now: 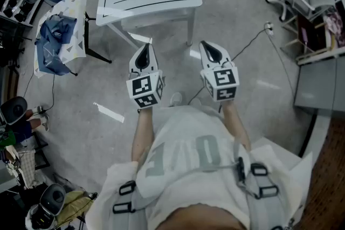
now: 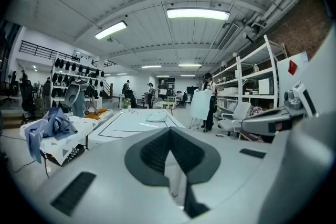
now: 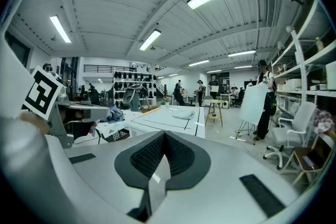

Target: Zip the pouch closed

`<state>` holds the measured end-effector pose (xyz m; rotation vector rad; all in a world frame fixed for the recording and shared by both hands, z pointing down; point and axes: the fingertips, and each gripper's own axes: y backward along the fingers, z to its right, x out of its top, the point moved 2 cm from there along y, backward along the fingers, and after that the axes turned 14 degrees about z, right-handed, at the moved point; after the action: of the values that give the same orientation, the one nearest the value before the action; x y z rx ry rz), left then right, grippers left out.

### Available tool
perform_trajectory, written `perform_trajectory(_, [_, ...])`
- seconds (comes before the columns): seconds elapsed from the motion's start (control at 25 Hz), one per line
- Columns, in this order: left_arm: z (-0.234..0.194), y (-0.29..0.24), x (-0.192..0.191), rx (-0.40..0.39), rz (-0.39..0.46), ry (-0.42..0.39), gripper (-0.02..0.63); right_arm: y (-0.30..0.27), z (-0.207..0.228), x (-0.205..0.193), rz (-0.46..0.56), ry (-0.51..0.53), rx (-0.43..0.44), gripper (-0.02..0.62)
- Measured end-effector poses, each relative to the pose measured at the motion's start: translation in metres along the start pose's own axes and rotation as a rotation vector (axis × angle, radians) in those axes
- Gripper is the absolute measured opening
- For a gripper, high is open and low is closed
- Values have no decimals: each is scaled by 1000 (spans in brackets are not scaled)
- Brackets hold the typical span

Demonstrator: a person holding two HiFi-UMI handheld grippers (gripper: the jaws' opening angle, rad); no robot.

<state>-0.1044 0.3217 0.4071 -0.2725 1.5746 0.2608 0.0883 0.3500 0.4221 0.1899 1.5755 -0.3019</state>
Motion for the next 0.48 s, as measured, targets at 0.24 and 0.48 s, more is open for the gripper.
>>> perform_trajectory(0.24, [12, 0, 4, -9, 4, 3, 8, 2, 5, 10, 23, 2, 7, 6])
perform_trajectory(0.48, [21, 0, 4, 1, 1, 12, 8, 9, 13, 13, 32, -11, 19, 6])
